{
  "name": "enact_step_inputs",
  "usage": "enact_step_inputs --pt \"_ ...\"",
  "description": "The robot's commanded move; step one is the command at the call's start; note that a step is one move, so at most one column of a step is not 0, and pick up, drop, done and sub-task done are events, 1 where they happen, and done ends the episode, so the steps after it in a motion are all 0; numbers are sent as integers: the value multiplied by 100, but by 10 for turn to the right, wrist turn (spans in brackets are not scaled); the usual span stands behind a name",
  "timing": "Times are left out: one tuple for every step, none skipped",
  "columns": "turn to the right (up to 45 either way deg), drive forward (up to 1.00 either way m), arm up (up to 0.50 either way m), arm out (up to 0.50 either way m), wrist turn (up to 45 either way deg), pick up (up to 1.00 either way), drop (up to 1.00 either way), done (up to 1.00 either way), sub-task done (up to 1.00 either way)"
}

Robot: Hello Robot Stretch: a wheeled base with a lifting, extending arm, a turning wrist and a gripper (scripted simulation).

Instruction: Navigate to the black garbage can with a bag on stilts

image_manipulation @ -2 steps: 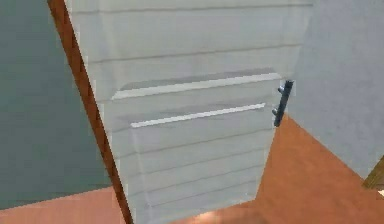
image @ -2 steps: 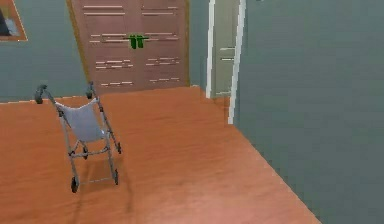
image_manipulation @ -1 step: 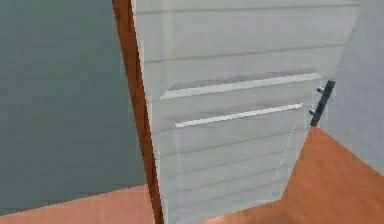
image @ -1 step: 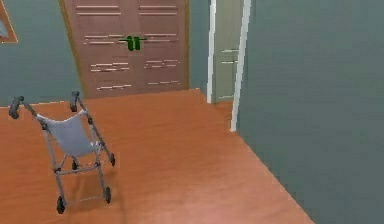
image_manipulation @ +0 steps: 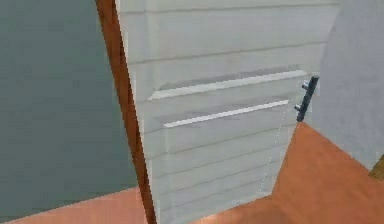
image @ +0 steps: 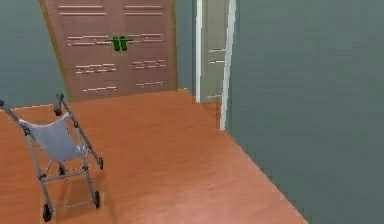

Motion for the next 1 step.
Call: enact_step_inputs --pt "0 100 0 0 0 0 0 0 0"
